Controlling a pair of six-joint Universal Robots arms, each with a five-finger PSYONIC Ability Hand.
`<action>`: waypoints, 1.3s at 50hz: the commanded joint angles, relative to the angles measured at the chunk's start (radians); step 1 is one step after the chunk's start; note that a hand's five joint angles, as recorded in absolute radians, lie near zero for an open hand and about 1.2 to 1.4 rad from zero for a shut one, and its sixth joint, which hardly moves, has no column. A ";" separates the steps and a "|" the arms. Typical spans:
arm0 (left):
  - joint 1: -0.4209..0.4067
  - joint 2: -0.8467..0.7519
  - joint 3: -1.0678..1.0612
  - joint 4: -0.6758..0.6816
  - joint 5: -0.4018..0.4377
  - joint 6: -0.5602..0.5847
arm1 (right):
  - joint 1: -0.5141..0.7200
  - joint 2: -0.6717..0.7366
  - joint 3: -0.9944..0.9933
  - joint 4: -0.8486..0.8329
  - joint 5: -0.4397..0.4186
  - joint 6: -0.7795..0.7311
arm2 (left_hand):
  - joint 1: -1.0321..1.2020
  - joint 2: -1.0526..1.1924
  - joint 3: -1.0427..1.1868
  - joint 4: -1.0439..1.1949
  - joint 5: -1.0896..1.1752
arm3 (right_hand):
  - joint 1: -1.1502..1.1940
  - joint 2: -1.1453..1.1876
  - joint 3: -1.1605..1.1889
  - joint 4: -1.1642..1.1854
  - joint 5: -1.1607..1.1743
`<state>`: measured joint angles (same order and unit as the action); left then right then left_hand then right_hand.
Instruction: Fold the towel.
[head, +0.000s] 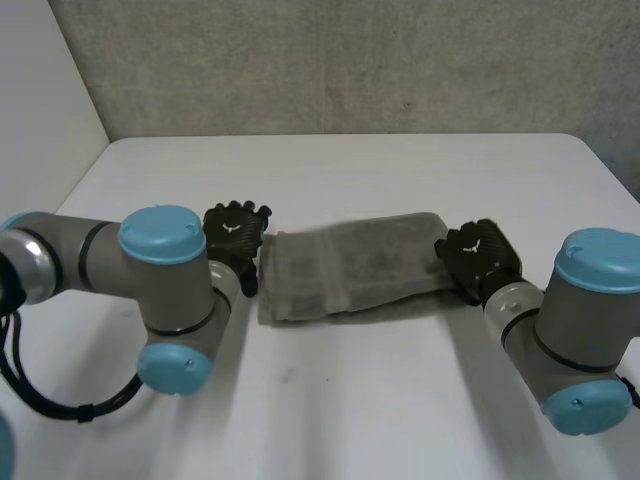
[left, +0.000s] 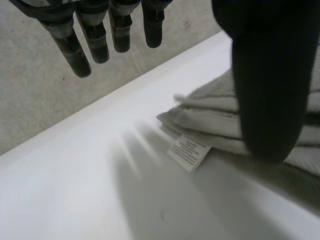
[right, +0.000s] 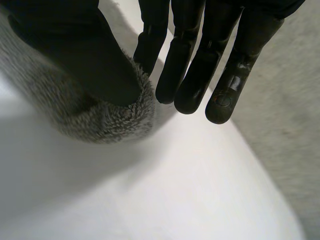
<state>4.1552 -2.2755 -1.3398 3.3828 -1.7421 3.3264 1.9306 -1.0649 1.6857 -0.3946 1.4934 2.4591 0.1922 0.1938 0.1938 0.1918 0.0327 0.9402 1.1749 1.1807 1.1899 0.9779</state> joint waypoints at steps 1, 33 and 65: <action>-0.044 0.133 -0.134 0.003 0.021 -0.007 | 0.031 -0.017 -0.110 -0.001 0.038 -0.244 | 0.010 0.008 0.008 0.010 -0.005 | 0.456 0.221 0.216 0.206 0.244; 0.099 0.327 -0.245 0.007 0.027 -0.065 | 0.315 0.045 -0.284 0.106 -0.193 0.166 | 0.001 -0.001 -0.001 0.001 -0.014 | -0.766 -1.000 -1.006 -1.015 -0.978; -0.056 -0.048 0.016 -0.103 0.128 -0.200 | 0.143 0.298 -0.574 0.427 -0.228 0.595 | 0.004 0.002 0.002 0.004 -0.011 | -0.766 -1.000 -1.006 -1.015 -0.978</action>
<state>4.0904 -2.2793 -1.3339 3.3169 -1.6102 3.1212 2.0746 -0.7935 1.1307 0.0294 1.2438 3.1295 0.1808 0.1766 0.1763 0.1769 0.0316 0.2089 0.2239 0.2122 0.2323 0.0572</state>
